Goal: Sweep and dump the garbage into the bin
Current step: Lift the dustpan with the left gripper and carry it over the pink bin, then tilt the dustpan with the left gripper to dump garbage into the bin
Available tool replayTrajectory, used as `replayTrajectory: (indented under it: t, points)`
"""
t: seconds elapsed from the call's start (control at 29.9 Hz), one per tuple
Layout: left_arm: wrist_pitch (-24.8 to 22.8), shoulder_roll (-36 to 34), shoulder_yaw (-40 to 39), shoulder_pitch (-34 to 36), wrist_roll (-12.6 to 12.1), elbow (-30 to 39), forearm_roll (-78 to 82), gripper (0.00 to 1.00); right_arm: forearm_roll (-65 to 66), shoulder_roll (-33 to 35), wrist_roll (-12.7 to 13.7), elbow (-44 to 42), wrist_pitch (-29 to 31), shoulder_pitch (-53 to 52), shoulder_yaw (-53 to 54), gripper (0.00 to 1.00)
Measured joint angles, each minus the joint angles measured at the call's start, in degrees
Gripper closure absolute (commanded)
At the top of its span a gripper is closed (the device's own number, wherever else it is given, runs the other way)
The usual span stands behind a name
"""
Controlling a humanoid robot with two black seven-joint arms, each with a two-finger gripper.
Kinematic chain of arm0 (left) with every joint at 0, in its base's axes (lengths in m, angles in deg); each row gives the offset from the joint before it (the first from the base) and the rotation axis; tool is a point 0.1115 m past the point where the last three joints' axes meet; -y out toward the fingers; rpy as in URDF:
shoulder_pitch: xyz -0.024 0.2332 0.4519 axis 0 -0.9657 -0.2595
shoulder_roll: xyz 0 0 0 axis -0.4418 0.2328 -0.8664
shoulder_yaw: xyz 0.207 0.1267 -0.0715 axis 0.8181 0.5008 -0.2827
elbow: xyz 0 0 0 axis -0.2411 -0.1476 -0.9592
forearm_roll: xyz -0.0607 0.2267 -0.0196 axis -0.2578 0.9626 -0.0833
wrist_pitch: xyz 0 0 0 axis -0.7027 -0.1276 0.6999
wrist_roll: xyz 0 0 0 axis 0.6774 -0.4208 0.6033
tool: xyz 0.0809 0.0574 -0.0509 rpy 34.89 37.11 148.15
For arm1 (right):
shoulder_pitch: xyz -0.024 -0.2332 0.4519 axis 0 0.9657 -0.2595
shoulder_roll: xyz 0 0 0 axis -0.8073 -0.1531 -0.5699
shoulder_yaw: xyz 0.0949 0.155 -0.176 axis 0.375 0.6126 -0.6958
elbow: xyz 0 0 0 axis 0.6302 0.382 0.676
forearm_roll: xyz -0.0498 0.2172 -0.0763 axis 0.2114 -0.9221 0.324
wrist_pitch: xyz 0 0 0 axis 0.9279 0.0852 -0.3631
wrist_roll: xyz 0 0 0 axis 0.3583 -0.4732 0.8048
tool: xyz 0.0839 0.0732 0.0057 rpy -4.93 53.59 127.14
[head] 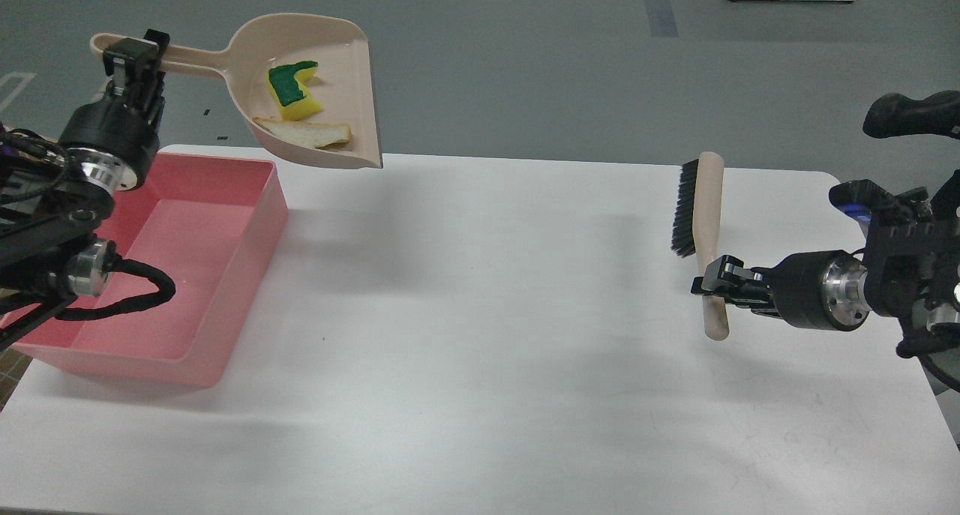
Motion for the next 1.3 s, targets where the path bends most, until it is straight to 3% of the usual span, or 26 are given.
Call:
replayTrajectory:
  t: [0.27,0.64,1.3]
  points:
    - [-7.36,-9.03,-0.07,-0.78,0.0,0.43,0.0,1.0,0.06,-0.01,0.07,-0.2,0.0,0.12,-0.08,0.97]
    - [-13.3,-16.32,0.19,-4.95,-0.03,-0.5,-0.08,1.0,0.15,-0.01,0.1,-0.36,0.0,0.69,-0.12,0.98]
    - [-15.53,-26.89,2.34,-8.25,-0.02,-3.46,6.76,1.0,0.41,-0.92,0.1,-1.59,0.0,1.05,-0.02,0.97]
